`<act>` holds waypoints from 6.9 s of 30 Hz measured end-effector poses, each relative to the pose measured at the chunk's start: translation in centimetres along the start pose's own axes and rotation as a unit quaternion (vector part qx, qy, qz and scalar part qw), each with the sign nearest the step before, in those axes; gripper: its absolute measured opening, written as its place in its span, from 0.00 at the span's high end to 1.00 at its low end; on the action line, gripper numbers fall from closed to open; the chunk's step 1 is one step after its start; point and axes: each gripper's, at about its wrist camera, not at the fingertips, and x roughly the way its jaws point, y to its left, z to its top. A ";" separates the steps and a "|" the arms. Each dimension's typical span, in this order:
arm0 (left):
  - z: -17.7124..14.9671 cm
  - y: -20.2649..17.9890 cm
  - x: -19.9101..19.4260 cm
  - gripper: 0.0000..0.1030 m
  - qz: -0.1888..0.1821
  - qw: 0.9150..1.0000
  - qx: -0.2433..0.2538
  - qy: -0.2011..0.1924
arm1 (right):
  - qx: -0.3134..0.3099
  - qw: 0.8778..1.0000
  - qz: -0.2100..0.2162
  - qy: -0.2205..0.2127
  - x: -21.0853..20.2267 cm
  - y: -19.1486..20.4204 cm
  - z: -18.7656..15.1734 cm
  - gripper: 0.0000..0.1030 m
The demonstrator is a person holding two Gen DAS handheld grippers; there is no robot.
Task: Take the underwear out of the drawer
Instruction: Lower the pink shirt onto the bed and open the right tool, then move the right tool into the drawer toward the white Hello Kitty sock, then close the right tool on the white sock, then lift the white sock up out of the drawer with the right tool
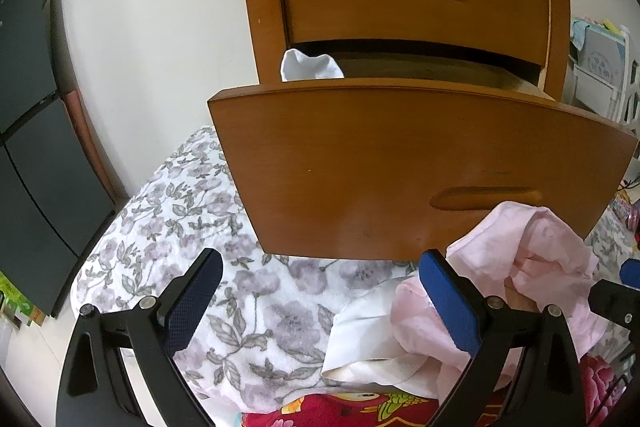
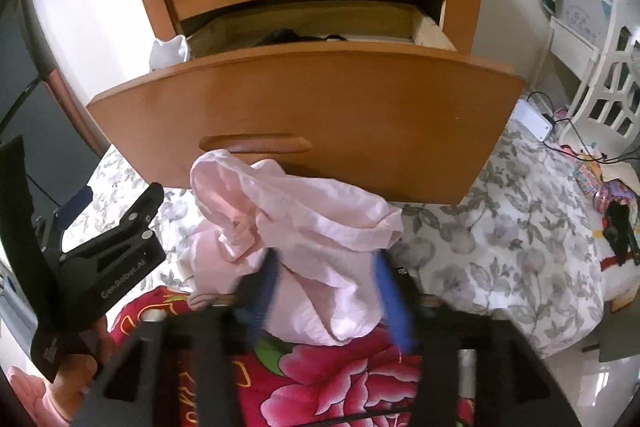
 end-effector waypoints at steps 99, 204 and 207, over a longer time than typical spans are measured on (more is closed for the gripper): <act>0.2 2.4 1.4 0.04 -0.039 0.997 -0.058 0.037 | -0.134 0.980 0.127 0.080 6.6 8.8 21.1 0.00; 0.0 -0.3 -1.2 0.04 0.007 1.000 0.018 -0.023 | 0.088 0.971 0.156 -0.156 -11.6 -2.8 3.5 0.96; 0.0 -0.2 -1.2 0.04 0.006 1.000 0.017 -0.022 | 0.088 0.973 0.162 -0.140 -10.3 -2.2 3.1 0.96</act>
